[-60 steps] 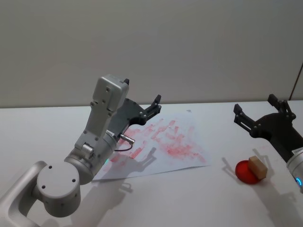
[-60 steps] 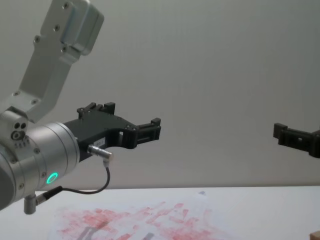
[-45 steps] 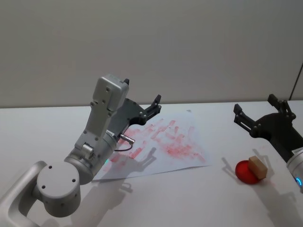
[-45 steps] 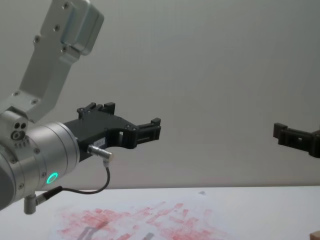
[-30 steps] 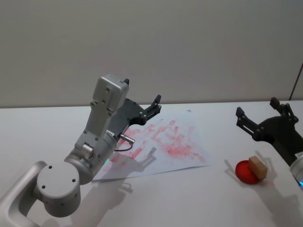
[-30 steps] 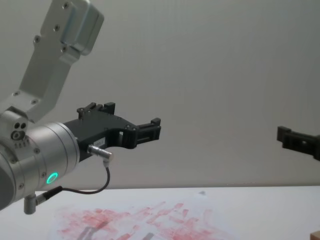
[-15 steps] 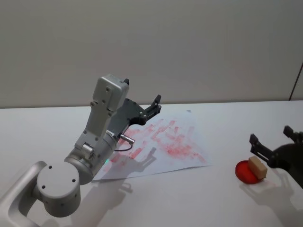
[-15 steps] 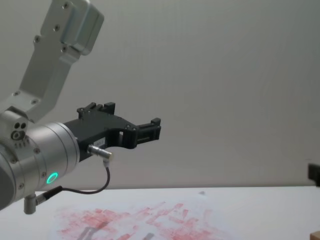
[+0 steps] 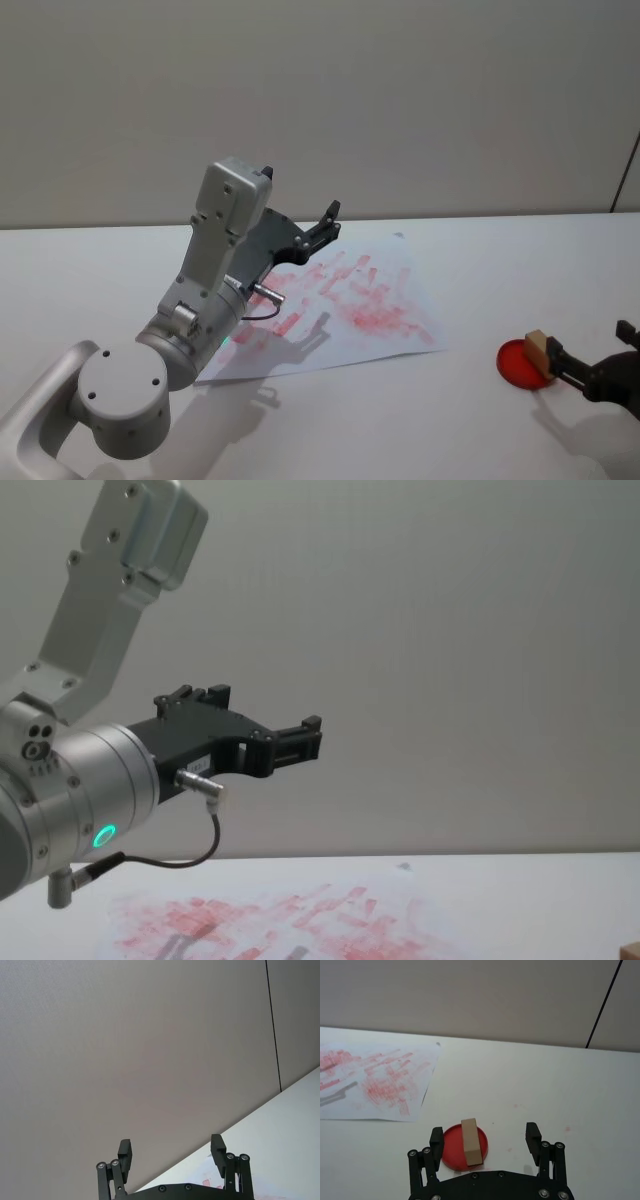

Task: Use the one hand to pick up the stamp and affix it onto the A4 paper.

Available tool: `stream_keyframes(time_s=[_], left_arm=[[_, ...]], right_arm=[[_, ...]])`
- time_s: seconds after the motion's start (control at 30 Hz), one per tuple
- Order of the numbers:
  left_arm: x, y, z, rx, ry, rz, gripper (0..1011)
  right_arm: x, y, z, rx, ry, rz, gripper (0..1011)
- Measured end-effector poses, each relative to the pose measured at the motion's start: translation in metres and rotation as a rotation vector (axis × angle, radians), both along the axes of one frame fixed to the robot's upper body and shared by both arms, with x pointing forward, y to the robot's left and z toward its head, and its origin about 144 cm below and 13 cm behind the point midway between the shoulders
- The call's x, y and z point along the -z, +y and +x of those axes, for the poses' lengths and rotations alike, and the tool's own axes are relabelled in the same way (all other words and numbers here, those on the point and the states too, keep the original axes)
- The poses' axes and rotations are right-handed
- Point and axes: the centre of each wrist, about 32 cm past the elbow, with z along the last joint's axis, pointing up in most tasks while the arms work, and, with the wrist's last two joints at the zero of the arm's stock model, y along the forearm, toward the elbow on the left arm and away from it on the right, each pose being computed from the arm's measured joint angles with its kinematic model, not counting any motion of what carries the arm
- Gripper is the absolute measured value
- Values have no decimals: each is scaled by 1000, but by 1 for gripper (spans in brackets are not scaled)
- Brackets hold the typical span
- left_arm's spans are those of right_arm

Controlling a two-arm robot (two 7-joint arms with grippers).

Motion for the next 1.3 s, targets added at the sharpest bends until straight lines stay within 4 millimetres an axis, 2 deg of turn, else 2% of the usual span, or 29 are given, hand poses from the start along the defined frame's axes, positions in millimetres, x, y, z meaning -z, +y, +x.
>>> stream_keyframes(time_s=[0.7,1.0,1.1,1.13,1.17,1.3], left_arm=[[0,0,0,0,0,0,1001],[0,0,0,0,0,0,1001],[0,0,0,0,0,0,1001],[0,0,0,0,0,0,1001],[0,0,0,0,0,0,1001],[0,0,0,0,0,0,1001]], right_arm=[[7,0,31,-85,133,-63,998],[8,1,39,-107,155,-73,794],[8,2,41,-112,161,-75,704],[9,2,42,-114,163,-76,644],[9,2,42,-115,164,-76,644],[9,2,44,-118,168,-78,484]])
